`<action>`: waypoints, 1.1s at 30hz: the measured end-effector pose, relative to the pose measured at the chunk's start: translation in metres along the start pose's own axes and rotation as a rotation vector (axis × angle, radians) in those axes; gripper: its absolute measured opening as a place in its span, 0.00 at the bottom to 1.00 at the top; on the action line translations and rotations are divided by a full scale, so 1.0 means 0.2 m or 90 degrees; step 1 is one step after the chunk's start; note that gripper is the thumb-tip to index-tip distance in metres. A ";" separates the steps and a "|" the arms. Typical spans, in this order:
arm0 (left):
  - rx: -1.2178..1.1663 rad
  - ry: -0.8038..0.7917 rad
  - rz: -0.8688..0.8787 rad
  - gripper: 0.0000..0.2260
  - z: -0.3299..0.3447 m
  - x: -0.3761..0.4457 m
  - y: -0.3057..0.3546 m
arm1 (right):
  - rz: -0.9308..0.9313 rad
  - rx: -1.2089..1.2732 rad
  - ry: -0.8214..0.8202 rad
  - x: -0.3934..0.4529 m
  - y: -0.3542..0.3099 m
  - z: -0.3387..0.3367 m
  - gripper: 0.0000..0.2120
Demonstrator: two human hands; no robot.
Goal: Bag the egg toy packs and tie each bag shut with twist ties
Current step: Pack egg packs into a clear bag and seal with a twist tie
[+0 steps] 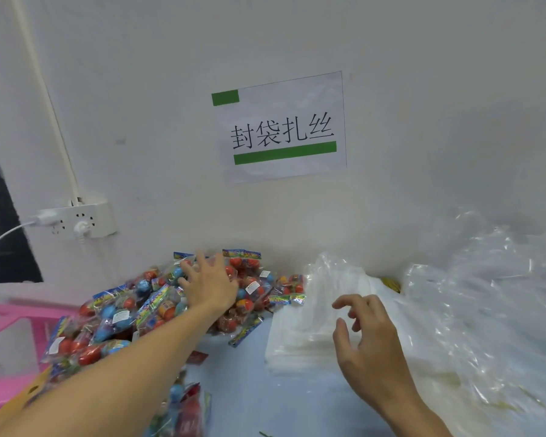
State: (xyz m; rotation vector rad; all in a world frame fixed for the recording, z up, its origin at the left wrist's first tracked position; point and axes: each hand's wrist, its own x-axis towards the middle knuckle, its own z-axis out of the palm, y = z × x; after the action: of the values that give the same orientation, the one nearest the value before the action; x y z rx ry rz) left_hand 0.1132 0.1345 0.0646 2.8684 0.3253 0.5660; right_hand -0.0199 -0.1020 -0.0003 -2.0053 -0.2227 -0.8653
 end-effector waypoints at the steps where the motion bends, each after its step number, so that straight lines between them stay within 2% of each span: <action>1: 0.009 -0.030 0.000 0.31 -0.01 0.04 -0.04 | 0.001 0.002 -0.005 0.00 0.00 0.00 0.16; 3: 0.023 -0.100 0.008 0.32 -0.03 0.09 -0.10 | 0.006 0.005 -0.012 0.00 0.00 0.00 0.15; 5: 0.086 -0.110 0.043 0.27 -0.03 0.09 -0.14 | 0.008 0.009 -0.011 0.00 0.00 0.00 0.15; 9: 0.235 0.051 0.142 0.15 0.01 0.04 -0.14 | 0.013 0.014 -0.015 0.00 0.00 0.00 0.15; 14: 0.169 0.111 0.175 0.13 0.01 0.00 -0.08 | 0.024 0.019 -0.027 0.00 0.00 0.01 0.14; 19: -0.084 0.181 0.119 0.11 -0.10 -0.04 0.03 | 0.043 0.019 -0.033 -0.01 -0.02 0.00 0.14; 26: -0.651 0.279 -0.190 0.07 -0.23 -0.29 0.18 | 0.066 0.022 -0.063 -0.02 -0.05 0.00 0.15; 29: -0.842 0.270 -0.244 0.09 -0.17 -0.48 0.22 | 0.078 0.069 -0.051 -0.01 -0.07 0.00 0.15; 33: -0.947 0.212 -0.278 0.10 -0.04 -0.69 0.26 | 0.160 0.152 -0.088 -0.02 -0.09 0.03 0.11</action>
State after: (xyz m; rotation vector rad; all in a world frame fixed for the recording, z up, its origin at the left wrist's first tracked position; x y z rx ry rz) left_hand -0.0049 0.0514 0.0370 1.2373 0.3397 0.7314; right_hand -0.0286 -0.0862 0.0077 -1.8221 -0.1404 -0.5173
